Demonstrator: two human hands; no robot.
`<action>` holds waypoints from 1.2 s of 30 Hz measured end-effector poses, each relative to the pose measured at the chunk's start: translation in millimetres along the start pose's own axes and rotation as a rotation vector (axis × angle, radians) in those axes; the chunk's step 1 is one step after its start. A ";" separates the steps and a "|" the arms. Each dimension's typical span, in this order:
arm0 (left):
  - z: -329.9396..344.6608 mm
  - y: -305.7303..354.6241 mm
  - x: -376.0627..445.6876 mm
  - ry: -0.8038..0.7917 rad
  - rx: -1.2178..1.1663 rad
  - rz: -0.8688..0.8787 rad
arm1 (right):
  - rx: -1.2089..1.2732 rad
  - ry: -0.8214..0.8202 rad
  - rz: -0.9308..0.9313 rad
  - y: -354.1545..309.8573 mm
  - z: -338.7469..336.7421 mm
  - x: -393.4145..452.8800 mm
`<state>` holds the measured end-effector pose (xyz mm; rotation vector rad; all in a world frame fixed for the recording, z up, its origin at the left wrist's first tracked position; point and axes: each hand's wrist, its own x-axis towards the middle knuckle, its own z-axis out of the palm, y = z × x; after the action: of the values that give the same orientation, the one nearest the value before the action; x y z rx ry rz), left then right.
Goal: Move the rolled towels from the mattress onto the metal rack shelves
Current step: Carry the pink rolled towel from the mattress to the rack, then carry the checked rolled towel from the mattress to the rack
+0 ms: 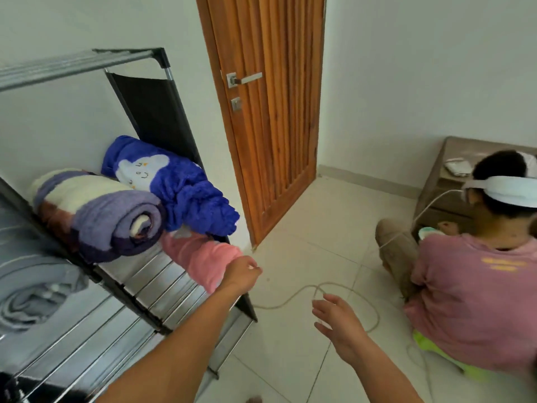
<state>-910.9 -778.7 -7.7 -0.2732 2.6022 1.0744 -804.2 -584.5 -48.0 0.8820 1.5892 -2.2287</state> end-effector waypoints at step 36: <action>562.5 242.1 -603.6 -1.363 0.710 1.099 | 1.608 1.275 -0.460 283.2 -489.1 -529.2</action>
<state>-298.8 -174.8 -12.3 1.5636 1.4688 0.1773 -82.0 -305.4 -44.8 2.8573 -0.5861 -3.2341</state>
